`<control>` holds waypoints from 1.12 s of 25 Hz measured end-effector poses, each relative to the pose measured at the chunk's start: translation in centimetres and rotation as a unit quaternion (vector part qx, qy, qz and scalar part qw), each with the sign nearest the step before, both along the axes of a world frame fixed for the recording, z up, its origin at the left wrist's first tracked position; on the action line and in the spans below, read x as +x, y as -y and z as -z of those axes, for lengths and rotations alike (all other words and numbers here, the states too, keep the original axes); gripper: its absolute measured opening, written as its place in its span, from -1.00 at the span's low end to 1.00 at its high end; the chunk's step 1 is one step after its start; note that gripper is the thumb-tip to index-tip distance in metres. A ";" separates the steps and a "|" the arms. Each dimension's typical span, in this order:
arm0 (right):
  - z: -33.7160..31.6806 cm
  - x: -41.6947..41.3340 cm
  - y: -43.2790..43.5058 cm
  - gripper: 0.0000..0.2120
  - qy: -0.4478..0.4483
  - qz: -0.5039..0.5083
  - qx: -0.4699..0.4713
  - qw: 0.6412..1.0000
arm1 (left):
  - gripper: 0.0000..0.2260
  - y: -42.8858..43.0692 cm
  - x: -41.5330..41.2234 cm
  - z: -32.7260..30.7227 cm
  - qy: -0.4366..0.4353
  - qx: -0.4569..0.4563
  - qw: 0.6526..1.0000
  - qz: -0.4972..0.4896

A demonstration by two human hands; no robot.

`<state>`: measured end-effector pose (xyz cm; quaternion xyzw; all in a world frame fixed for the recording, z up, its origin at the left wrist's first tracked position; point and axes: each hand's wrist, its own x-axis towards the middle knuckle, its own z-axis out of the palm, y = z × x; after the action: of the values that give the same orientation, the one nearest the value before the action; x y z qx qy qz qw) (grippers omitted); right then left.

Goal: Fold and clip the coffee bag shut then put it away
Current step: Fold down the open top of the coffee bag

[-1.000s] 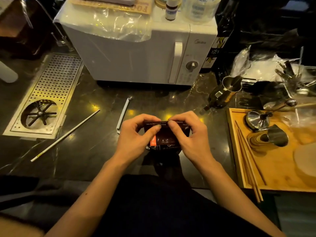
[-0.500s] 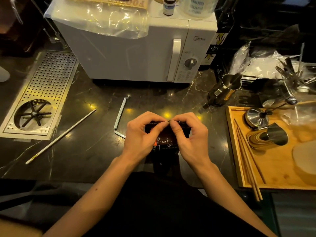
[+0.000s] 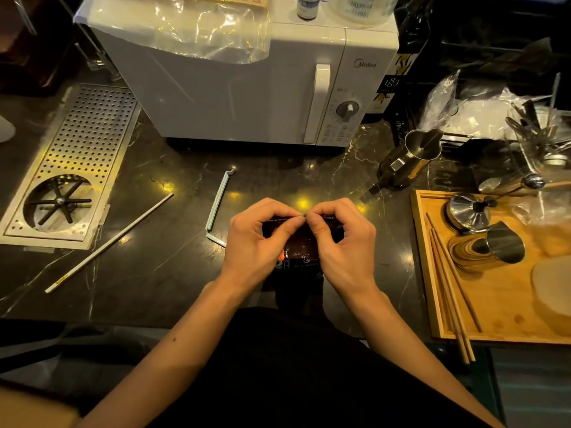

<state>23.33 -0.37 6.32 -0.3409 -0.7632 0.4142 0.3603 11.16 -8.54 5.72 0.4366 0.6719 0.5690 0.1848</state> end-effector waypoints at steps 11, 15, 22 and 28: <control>0.1 0.2 -0.4 -0.88 -0.066 0.051 -0.134 0.987 | -0.86 0.4 0.0 0.3 0.116 -0.011 0.991 -0.062; 0.2 0.4 -0.9 -0.83 -0.064 0.027 -0.143 0.987 | -0.86 0.3 -0.2 0.5 0.119 -0.018 0.990 -0.073; 0.2 0.7 -1.5 -0.85 -0.064 -0.010 -0.152 0.986 | -0.83 -0.1 -0.1 0.7 0.133 -0.011 0.987 -0.086; 0.5 0.5 -1.9 -0.90 -0.062 0.013 -0.183 0.981 | -0.81 0.0 -0.3 1.2 0.149 -0.021 0.984 -0.092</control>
<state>23.78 1.52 5.78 -0.3843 -0.6466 0.5623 0.3435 10.90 -8.51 4.56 0.2798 0.6856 0.6282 0.2388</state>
